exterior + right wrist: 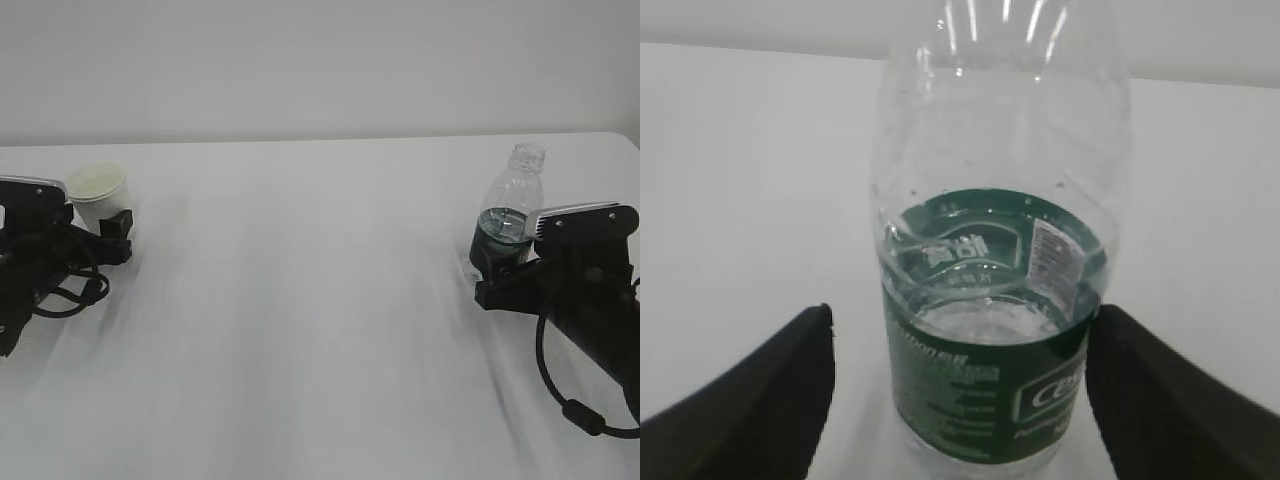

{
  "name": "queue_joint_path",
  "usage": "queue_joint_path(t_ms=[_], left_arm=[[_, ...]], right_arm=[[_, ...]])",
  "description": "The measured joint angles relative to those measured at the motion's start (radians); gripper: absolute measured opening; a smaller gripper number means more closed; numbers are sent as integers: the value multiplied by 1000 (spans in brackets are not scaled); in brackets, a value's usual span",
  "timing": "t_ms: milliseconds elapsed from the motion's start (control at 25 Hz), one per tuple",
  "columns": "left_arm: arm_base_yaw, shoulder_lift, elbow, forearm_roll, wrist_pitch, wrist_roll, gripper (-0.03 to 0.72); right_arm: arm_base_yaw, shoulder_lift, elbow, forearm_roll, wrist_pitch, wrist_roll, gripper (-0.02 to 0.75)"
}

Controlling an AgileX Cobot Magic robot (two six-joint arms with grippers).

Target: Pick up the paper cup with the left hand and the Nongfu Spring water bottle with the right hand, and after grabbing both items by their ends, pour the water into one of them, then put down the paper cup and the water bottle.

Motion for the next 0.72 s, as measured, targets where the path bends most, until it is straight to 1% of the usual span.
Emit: queue_joint_path(t_ms=[480, 720], left_arm=[[0, -108, 162, 2, -2, 0, 622], [0, -155, 230, 21, -2, 0, 613]], right_arm=[[0, 0, 0, 0, 0, 0, 593], [0, 0, 0, -1, 0, 13, 594]])
